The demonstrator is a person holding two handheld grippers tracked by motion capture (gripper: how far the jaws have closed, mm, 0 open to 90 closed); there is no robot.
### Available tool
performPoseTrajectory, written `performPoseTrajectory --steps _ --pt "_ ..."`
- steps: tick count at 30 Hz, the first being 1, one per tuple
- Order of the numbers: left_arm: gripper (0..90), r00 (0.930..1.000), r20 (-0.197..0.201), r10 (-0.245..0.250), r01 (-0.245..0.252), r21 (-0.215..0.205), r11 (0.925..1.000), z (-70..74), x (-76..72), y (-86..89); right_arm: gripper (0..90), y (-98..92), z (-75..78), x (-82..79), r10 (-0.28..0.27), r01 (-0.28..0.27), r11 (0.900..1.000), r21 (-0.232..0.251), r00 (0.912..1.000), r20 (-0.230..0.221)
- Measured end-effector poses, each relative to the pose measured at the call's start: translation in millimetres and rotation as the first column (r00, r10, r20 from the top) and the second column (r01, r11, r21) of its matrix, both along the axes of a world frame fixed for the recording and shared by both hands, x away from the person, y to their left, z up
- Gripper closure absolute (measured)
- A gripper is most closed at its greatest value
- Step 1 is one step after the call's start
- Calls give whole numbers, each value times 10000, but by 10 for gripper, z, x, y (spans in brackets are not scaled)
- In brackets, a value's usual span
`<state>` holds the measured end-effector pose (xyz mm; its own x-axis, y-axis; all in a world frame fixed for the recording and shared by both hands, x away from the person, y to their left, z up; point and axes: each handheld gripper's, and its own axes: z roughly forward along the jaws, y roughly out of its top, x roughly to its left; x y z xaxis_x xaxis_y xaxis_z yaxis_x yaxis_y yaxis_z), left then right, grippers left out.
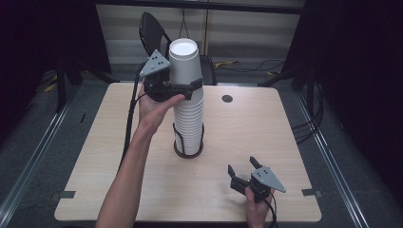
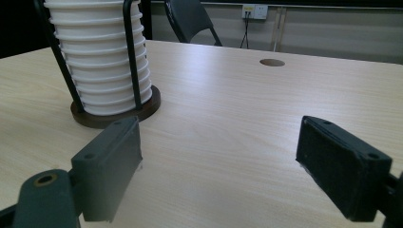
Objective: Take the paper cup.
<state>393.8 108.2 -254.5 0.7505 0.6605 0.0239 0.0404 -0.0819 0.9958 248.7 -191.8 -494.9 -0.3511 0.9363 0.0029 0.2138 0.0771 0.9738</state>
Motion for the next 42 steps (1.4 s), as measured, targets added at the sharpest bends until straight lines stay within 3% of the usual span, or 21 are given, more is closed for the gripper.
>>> performPoseTrajectory --steps 2,8,15,30,39,42 --pt "125 9997 242 -24 25 -29 10000 28 2 11 148 0 0 0 0 0 10000 1 10000 -3" --pt "128 9993 361 48 -42 -163 9999 53 -5 9 148 -4 1 1 55 -55 10000 7 10000 -31" --pt "132 9987 507 11 21 -615 9981 113 -13 46 149 0 0 0 32 -32 10000 -10 10000 -2" --pt "131 9961 884 8 73 -914 9958 240 -16 92 150 -1 0 -3 22 -22 10000 -26 10000 39" --pt "133 9945 1040 126 50 -1672 9859 389 -29 189 150 -2 -1 -3 30 -30 10000 -9 10000 56" --pt "134 9953 970 -2 168 -1698 9853 426 -41 239 150 -3 0 -3 56 -56 10000 6 10000 22"
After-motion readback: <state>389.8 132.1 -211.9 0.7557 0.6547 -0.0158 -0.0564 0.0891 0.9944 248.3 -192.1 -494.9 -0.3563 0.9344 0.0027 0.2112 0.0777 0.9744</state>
